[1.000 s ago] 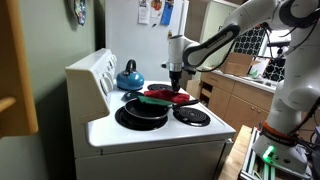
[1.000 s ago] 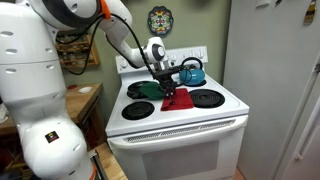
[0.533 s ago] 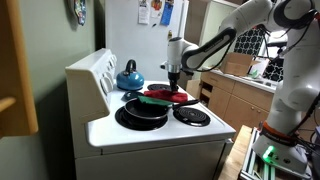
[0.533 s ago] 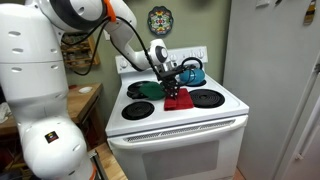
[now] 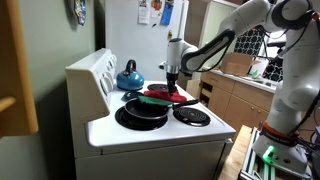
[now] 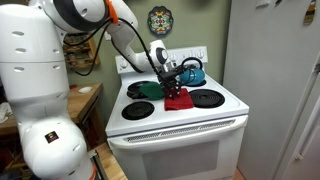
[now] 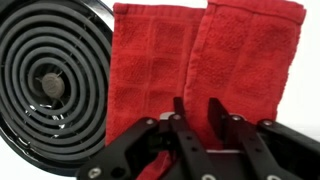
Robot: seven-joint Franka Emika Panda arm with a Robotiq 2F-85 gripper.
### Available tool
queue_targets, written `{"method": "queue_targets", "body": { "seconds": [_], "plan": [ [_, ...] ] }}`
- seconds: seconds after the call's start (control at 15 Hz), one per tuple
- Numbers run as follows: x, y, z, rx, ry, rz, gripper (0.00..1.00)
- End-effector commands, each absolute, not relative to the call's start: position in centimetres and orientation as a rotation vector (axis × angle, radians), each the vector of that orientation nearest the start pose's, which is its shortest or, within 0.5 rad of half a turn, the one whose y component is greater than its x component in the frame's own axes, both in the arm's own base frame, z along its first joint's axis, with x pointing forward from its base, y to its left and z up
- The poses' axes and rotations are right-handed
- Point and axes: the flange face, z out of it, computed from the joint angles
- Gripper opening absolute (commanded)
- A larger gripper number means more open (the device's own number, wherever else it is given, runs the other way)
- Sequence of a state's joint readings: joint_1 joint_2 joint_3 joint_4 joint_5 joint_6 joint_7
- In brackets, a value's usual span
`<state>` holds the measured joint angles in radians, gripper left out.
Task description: Pick up the cutlery and put them on the red cloth, fold the red cloth from left to right, fold the red cloth from right to left
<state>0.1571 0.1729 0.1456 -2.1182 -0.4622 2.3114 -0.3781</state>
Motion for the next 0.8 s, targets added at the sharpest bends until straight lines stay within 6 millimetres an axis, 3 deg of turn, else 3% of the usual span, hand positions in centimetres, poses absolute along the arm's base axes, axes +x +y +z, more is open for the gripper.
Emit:
{"method": "queue_targets", "body": {
  "seconds": [0.0, 0.2, 0.27, 0.4, 0.53, 0.6, 0.73],
  "plan": [
    [54.7, 15.8, 34.6, -3.081, -1.643, -0.085, 0.63],
    [55.3, 14.8, 35.9, -3.114, -1.573, -0.205, 0.85],
    [55.3, 15.8, 35.3, -3.077, -1.617, -0.139, 0.68],
    [55.6, 15.2, 35.9, -3.094, -1.586, -0.176, 0.84],
    [55.6, 15.0, 36.0, -3.099, -1.578, -0.179, 0.85],
    [56.0, 14.2, 36.1, -3.112, -1.545, -0.182, 0.96],
    [57.2, 12.3, 36.7, -3.150, -1.394, -0.265, 0.99]
  ]
}}
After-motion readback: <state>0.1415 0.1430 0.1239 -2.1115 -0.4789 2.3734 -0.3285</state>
